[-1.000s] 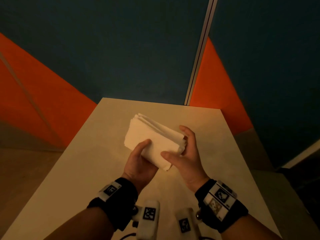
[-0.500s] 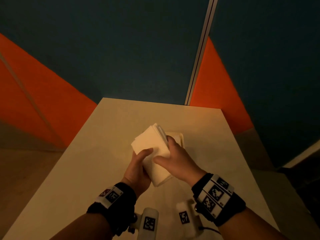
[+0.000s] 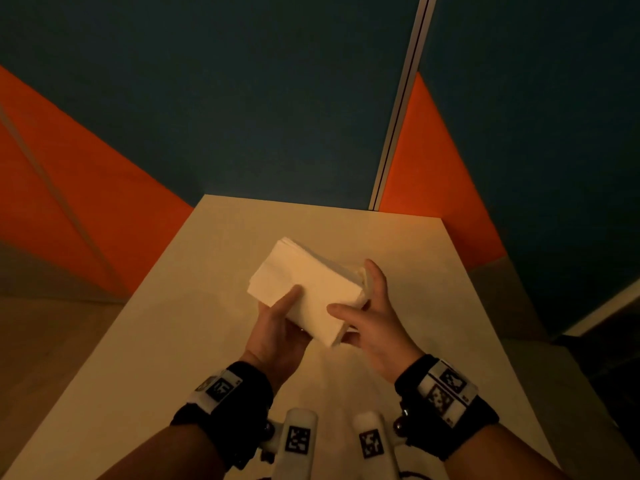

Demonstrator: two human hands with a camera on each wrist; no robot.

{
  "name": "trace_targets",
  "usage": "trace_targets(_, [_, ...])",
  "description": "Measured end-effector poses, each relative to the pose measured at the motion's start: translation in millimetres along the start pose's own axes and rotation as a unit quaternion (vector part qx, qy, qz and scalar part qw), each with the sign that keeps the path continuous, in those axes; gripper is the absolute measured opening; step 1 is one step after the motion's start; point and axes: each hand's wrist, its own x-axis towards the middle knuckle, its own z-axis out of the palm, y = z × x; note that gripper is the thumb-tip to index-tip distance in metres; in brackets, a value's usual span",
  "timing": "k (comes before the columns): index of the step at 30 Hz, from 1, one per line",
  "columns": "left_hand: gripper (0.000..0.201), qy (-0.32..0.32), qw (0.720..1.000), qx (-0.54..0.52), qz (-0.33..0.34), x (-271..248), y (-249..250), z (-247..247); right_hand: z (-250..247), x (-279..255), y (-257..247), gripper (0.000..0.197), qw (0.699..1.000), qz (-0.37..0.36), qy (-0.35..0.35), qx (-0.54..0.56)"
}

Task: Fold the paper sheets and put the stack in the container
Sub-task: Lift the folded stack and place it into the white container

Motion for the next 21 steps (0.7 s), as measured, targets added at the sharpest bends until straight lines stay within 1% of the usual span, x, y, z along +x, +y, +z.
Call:
trace_targets(1, [0.064, -0.015, 1.0, -0.001, 0.005, -1, 1, 2, 0, 2, 1, 0.09, 1.0, 0.001, 0.007, 0.023])
trace_targets(3, [0.079, -0.05, 0.999, -0.018, -0.003, -4, 8, 4, -5, 6, -3, 0.08, 0.997, 0.005, 0.024, 0.079])
trace_targets(4, [0.087, -0.072, 0.997, -0.022, -0.007, -5, 13, 3, -8, 6, -8, 0.073, 0.993, 0.019, 0.025, 0.116])
trace_targets(6, [0.101, -0.107, 0.994, 0.004, 0.004, -7, 21, 1, -13, 6, -14, 0.055, 0.981, 0.06, 0.004, 0.183])
trace_targets(8, [0.122, -0.117, 0.992, 0.028, 0.032, -7, 21, 3, -13, 3, -16, 0.042, 0.97, 0.106, -0.024, 0.216])
trace_targets(9, [0.13, -0.116, 0.991, 0.038, 0.051, -7, 20, 6, -11, 3, -15, 0.038, 0.966, 0.13, -0.032, 0.223])
trace_targets(10, [0.135, -0.114, 0.989, 0.052, 0.075, -7, 19, 8, -8, 1, -14, 0.037, 0.961, 0.153, -0.04, 0.227])
trace_targets(11, [0.136, -0.112, 0.986, 0.068, 0.101, -6, 18, 12, -5, 0, -14, 0.037, 0.957, 0.173, -0.05, 0.228])
trace_targets(14, [0.125, -0.095, 0.975, 0.097, 0.173, -6, 23, 24, 1, -3, -14, 0.035, 0.951, 0.206, -0.092, 0.211])
trace_targets(16, [0.108, -0.079, 0.969, 0.101, 0.213, -7, 27, 28, 2, -3, -14, 0.032, 0.954, 0.208, -0.102, 0.19])
trace_targets(18, [0.09, -0.086, 0.961, 0.113, 0.237, -9, 29, 28, 4, -3, -13, 0.025, 0.958, 0.205, -0.097, 0.173])
trace_targets(19, [0.081, -0.091, 0.957, 0.126, 0.243, -10, 29, 28, 4, -2, -12, 0.027, 0.96, 0.205, -0.098, 0.166])
trace_targets(21, [0.065, -0.092, 0.952, 0.151, 0.249, -11, 29, 27, 4, 0, -7, 0.04, 0.959, 0.215, -0.109, 0.149])
